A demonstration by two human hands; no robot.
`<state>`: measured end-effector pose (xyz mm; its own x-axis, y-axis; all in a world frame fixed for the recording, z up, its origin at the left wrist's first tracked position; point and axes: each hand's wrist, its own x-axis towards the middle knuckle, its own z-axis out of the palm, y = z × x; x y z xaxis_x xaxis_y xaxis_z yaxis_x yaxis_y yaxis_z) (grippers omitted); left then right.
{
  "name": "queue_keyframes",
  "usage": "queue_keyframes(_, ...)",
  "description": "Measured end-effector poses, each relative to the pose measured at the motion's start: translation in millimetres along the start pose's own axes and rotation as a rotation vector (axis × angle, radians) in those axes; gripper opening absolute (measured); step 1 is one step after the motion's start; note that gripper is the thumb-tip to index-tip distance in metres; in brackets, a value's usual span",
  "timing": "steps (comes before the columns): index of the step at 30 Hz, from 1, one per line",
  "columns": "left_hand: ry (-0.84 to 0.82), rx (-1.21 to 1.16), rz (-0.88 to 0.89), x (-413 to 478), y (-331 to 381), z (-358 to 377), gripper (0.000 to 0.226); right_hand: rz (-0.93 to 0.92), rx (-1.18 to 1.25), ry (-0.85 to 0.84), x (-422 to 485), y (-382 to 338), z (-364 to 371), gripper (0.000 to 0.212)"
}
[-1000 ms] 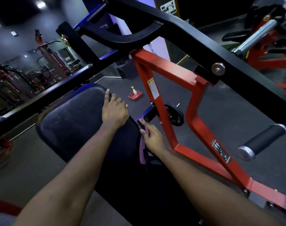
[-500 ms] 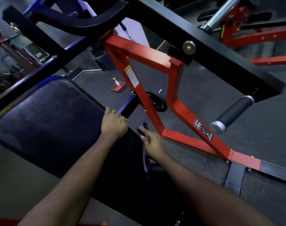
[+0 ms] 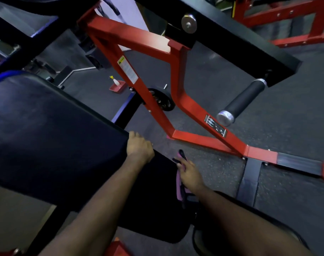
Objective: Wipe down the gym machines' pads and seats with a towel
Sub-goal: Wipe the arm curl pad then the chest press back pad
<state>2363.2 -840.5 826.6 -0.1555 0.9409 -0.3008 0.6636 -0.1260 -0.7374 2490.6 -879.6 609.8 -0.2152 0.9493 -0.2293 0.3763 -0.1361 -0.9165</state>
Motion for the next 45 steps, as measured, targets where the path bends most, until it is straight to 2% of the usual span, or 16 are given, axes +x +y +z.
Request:
queue_keyframes(2, -0.009, 0.043, -0.023, -1, 6, 1, 0.045, 0.12, -0.036, -0.022, -5, 43, -6, 0.038)
queue_keyframes(5, 0.008, 0.04, -0.041, -1, 9, 1, 0.046, 0.152, -0.054, -0.02, -7, 53, -10, 0.036)
queue_keyframes(10, 0.063, -0.002, -0.052, -2, 9, 6, 0.046, -0.094, -0.054, 0.014, 11, -25, -10, 0.034)
queue_keyframes(12, 0.087, -0.022, -0.053, -2, 9, 7, 0.045, -0.133, -0.06, -0.002, 13, -23, -6, 0.035)
queue_keyframes(16, 0.131, -0.036, -0.051, 0, 11, 10, 0.044, 0.112, 0.057, 0.008, 3, 31, -8, 0.034)
queue_keyframes(23, 0.19, -0.055, -0.023, 3, 10, 18, 0.049, 0.332, 0.225, 0.203, -4, 59, 12, 0.038)
queue_keyframes(26, 0.205, -0.088, 0.051, -1, 13, 25, 0.047, 0.481, 0.379, 0.246, -22, 79, 18, 0.041)
queue_keyframes(28, 0.218, -0.132, 0.138, -13, 30, 36, 0.044, 0.528, 0.473, 0.283, -43, 86, 25, 0.043)
queue_keyframes(30, 0.249, -0.201, 0.15, -27, 47, 48, 0.046, 0.573, 0.565, 0.311, -60, 90, 33, 0.046)
queue_keyframes(32, 0.288, -0.266, 0.127, -42, 57, 59, 0.051, 0.625, 0.663, 0.296, -83, 97, 47, 0.044)
queue_keyframes(34, 0.337, -0.323, 0.115, -57, 62, 68, 0.053, 0.682, 0.709, 0.221, -117, 109, 74, 0.033)
queue_keyframes(37, 0.412, -0.391, 0.098, -80, 67, 83, 0.053, 0.706, 0.725, 0.155, -146, 119, 96, 0.022)
queue_keyframes(42, 0.508, -0.462, 0.051, -123, 64, 122, 0.051, 0.637, 0.71, 0.341, -125, 93, 78, 0.048)
queue_keyframes(45, 0.53, -0.471, 0.076, -146, 56, 148, 0.051, 0.678, 0.626, 0.313, -147, 88, 102, 0.046)
